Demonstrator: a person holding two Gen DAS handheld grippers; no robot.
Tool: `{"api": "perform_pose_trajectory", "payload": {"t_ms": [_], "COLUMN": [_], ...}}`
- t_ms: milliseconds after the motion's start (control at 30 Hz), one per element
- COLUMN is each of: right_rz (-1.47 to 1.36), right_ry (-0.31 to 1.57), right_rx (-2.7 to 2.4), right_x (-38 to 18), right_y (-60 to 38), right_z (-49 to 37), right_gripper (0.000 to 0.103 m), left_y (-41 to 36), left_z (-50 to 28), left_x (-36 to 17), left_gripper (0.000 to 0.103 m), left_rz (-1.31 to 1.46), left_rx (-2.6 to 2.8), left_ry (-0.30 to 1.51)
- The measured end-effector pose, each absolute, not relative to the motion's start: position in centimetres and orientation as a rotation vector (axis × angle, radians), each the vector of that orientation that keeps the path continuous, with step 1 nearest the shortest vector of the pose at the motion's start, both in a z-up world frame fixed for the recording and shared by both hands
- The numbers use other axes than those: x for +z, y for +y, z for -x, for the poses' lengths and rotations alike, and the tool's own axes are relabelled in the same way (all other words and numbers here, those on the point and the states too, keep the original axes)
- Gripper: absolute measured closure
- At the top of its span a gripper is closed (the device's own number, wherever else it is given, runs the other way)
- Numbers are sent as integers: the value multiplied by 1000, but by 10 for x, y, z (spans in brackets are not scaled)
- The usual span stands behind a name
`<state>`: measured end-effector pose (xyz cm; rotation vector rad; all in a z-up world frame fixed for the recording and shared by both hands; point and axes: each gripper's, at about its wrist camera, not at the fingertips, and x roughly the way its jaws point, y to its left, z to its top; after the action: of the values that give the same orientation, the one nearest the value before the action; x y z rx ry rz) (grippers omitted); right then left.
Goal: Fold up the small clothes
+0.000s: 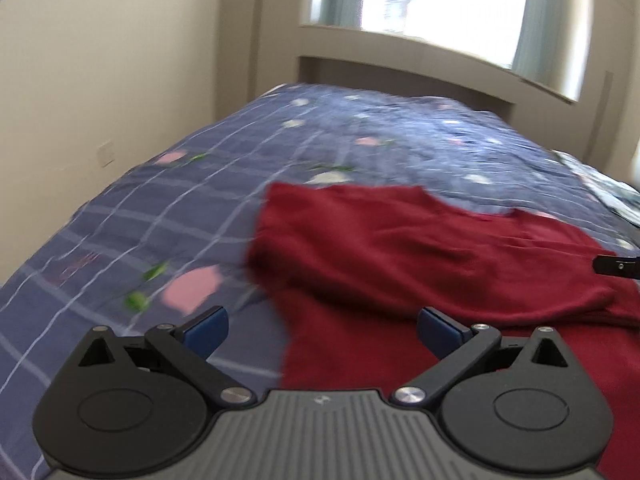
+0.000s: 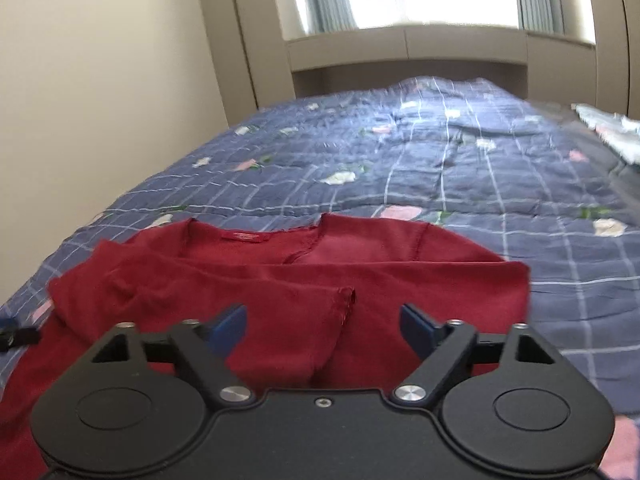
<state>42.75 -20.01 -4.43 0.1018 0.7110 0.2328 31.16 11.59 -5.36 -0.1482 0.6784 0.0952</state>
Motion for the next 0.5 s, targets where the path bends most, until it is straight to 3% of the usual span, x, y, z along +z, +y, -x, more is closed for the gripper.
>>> {"api": "perform_pose_trajectory", "payload": {"t_ms": [133,200,233,300,500], "right_rz": [-78,-50,-49,-38,-54], "right_ry": [730,726,728,706,619], "right_rx": [186,193,199,211,199], "right_x": [-51,-49,-48,-40,-11], "right_y": [-195,-192,-191,-189,-197], "right_z": [-437,-436,-437,-437,-439], "right_gripper": [47,79,87,93,97], "left_y": [137,143,145,148,149], "left_z": [-316,-316,-316,-316,-314], "left_x": [-62,-65,-66,-68,-70], "left_gripper": [1,1,1,1,1], "left_rz": [195,206,207,207,203], "left_rx": [158,161,161,160,158], "left_ry": [707,709,710,713,709]}}
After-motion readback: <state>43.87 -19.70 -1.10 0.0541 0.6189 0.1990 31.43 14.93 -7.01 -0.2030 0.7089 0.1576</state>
